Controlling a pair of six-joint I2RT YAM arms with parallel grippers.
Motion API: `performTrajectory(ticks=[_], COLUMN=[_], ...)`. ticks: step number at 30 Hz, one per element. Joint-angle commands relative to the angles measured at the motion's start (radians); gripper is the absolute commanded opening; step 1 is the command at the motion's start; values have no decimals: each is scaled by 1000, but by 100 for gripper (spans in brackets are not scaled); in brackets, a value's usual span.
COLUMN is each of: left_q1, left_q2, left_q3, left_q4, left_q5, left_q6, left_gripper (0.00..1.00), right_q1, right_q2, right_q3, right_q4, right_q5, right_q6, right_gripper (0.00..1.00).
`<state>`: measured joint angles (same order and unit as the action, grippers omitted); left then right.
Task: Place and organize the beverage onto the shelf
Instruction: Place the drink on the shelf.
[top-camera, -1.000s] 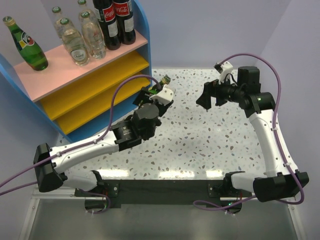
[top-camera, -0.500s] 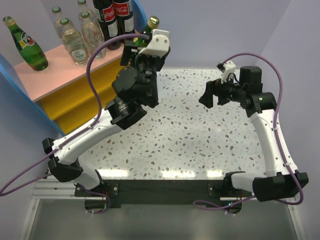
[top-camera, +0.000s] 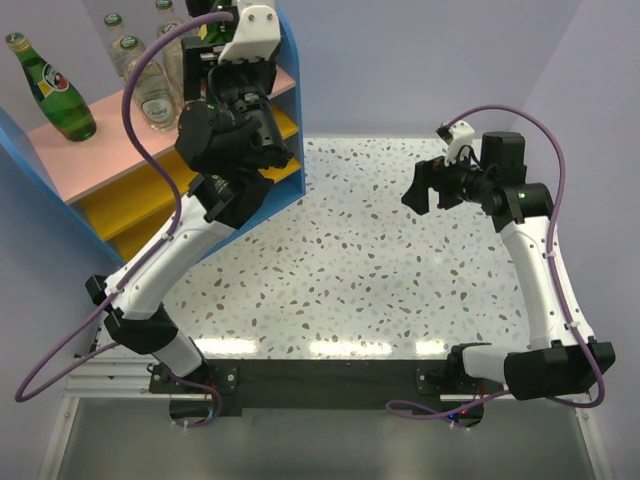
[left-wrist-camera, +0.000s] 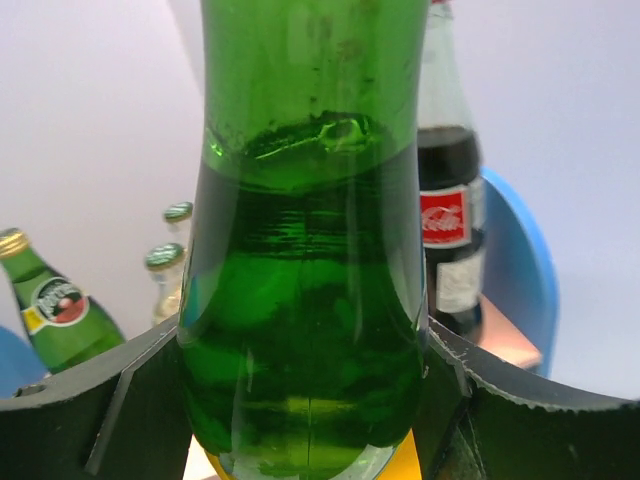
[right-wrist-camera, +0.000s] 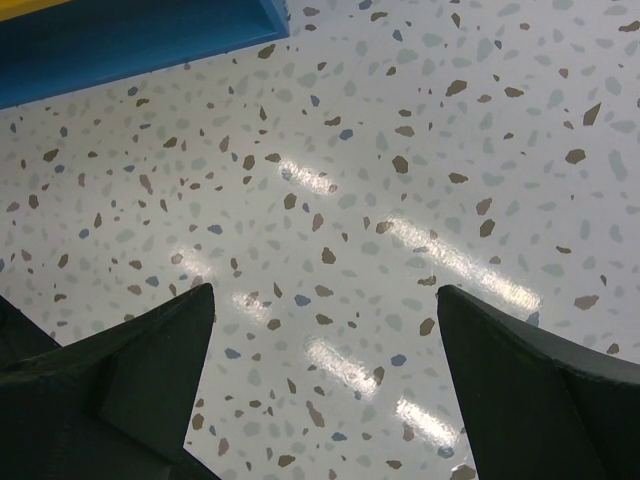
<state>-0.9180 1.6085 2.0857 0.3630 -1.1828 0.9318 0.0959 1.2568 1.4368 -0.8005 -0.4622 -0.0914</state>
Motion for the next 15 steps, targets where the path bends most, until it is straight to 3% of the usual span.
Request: performTrajectory(ticks=[1, 6, 15], left_q1=[28, 44, 212], left_q2=[-58, -54, -148], left_q3=[120, 163, 82], left_q4=[128, 188, 97], left_q5=[66, 55, 54], left_q6=[73, 185, 72], left_gripper=[0, 0, 0], right_q1=[-4, -5, -7], right_q2=[12, 13, 15], right_q3=[8, 13, 14], right_q4=[21, 21, 20], right_q5=[3, 7, -1], right_q6=[-11, -8, -7], right_gripper=[96, 96, 96])
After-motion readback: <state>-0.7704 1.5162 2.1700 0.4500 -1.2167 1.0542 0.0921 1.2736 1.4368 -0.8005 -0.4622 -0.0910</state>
